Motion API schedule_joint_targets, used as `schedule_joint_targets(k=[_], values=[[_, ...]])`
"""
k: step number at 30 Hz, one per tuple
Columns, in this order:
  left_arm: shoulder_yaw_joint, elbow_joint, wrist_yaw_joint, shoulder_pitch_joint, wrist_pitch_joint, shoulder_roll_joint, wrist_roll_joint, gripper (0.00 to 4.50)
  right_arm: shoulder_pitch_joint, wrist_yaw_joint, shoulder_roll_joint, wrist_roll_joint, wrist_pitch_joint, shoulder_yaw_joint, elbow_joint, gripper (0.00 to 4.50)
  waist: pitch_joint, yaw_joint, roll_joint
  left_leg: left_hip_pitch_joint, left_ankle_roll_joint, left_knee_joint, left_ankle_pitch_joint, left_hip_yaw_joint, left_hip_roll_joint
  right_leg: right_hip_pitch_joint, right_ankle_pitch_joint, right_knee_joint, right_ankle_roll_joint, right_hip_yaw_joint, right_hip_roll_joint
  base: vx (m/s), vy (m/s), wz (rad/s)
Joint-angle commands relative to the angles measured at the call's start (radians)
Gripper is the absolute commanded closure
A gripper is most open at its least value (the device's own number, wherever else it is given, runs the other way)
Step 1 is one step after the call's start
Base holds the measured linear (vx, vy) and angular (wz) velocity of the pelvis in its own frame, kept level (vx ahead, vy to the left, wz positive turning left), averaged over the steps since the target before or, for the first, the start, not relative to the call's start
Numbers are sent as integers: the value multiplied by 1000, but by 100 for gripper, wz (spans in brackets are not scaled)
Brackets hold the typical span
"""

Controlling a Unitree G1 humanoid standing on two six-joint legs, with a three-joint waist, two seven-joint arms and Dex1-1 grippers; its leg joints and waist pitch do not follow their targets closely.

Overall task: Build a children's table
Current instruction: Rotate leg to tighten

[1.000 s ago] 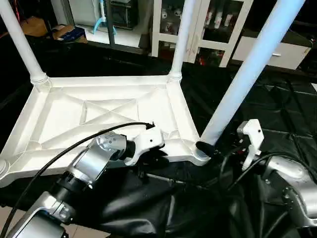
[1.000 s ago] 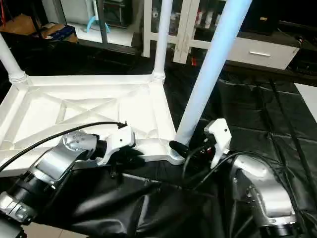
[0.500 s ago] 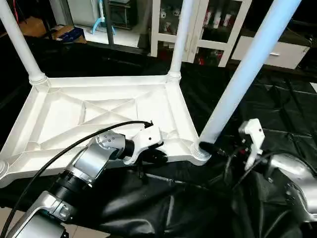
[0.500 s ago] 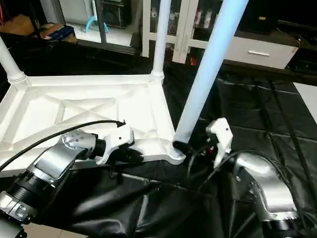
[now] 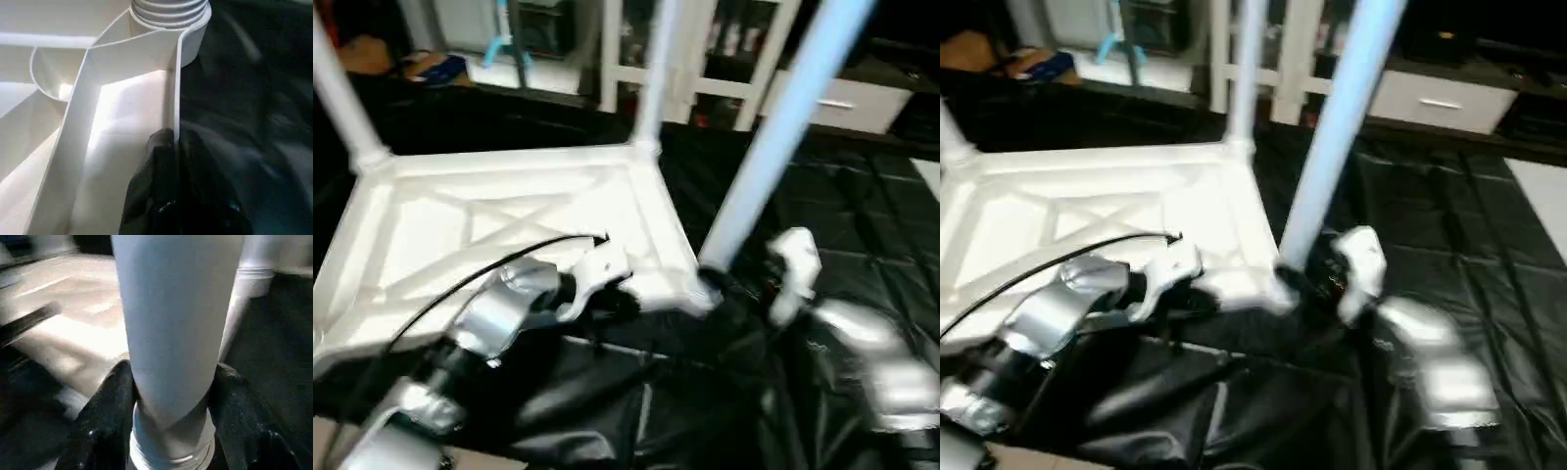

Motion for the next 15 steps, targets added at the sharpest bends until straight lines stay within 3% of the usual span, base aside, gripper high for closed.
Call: schedule_joint_targets(k=[1, 2, 4, 6, 7, 8, 10, 12, 13, 15], values=[[52, 57, 143, 1, 75, -51, 9, 450, 16, -386, 27, -142, 30, -157, 58, 262, -55, -8, -4, 10, -39, -97, -313, -35, 48, 25, -475, -80, -142, 22, -52, 0, 0, 0], [58, 63, 157, -4, 76, -59, 9, 450, 18, -410, 38, -148, 28, -163, 57, 262, -53, -9, -2, 8, -44, -97, -309, -34, 48, 23, -460, -79, -138, 23, -49, 0, 0, 0], [93, 111, 256, -34, 67, -116, 11, 450, 28, -582, 121, -202, 9, -189, 56, 263, -57, -9, -1, 19, -36, -91, -328, -27, 43, 10, -441, -88, -135, 27, -46, 0, 0, 0], [95, 122, 275, -42, 62, -130, 13, 450, 27, -621, 146, -213, 0, -189, 60, 263, -58, -10, -3, 12, -22, -93, -321, -28, 42, 18, -413, -85, -128, 27, -45, 0, 0, 0], [93, 141, 306, -57, 48, -157, 20, 450, 17, -691, 199, -237, -22, -173, 77, 264, -57, -10, 1, 12, -23, -92, -310, -25, 42, 11, -387, -85, -127, 29, -43, 0, 0, 0], [89, 149, 318, -64, 41, -170, 25, 450, 6, -714, 224, -250, -37, -154, 90, 264, -59, -10, 0, 12, -25, -92, -305, -26, 40, 14, -376, -83, -127, 28, -43, 0, 0, 0], [69, 152, 319, -71, 31, -176, 40, 450, -22, -696, 256, -247, -68, -118, 117, 264, -61, -9, -1, 8, -12, -91, -272, -26, 40, 24, -309, -74, -133, 27, -43, 0, 0, 0], [57, 141, 295, -62, 25, -161, 47, 450, -38, -581, 248, -193, -89, -100, 114, 264, -62, -8, 0, 6, 5, -89, -251, -25, 40, 30, -257, -68, -142, 27, -43, 0, 0, 0], [50, 133, 276, -52, 14, -142, 53, 450, -45, -446, 231, -126, -115, -81, 92, 229, -63, -8, 0, 4, 22, -89, -250, -25, 41, 36, -229, -64, -152, 26, -43, 0, 0, 0], [44, 131, 267, -49, 8, -133, 58, 450, -43, -415, 210, -130, -123, -63, 78, 194, -62, -8, 1, 4, 41, -85, -218, -22, 42, 37, -191, -62, -170, 27, -45, 0, 0, 0]])
